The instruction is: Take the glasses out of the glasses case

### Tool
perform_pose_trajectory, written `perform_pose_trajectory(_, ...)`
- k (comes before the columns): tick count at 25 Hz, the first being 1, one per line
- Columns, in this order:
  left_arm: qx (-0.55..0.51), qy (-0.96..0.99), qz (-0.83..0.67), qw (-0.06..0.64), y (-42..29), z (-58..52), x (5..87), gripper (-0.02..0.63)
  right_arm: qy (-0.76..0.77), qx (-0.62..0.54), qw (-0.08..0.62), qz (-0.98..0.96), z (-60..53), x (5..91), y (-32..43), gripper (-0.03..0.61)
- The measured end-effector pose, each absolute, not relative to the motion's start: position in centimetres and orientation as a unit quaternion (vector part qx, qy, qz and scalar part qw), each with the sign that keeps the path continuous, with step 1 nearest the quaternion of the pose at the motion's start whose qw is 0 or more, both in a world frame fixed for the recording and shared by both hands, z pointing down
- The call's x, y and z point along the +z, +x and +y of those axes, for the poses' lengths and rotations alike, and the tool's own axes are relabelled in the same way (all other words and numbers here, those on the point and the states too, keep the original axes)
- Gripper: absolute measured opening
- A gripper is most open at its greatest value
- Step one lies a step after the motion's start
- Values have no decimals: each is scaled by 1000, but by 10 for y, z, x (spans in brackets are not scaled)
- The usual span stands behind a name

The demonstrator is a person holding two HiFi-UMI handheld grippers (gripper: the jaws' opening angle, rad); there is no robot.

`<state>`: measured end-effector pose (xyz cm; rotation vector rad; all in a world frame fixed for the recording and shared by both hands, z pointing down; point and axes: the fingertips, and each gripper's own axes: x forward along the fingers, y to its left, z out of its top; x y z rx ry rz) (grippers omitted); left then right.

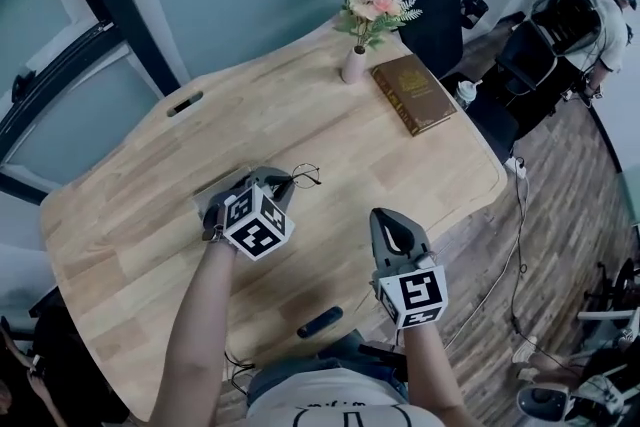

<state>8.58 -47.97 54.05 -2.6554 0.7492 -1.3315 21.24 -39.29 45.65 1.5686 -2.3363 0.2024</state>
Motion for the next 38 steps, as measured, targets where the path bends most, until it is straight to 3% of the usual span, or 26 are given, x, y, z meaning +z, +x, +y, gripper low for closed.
perform_pose_trajectory(14, -479, -858, 184, -1, 131, -500, 619, 23, 551, 96, 187, -808, -420, 491, 249, 11)
perform_pose_trajectory(21, -483, -853, 198, 12, 132, -504, 625, 27, 548, 98, 189, -809, -420, 493, 247, 11)
perform_pose_trajectory(25, -470, -855, 218, 12, 124, -499, 610, 108, 545, 88, 185, -813, -414, 485, 240, 11)
perform_pose_trajectory(38, -338, -867, 366, 26, 40, -456, 485, 103, 535, 19, 140, -833, -383, 410, 190, 11)
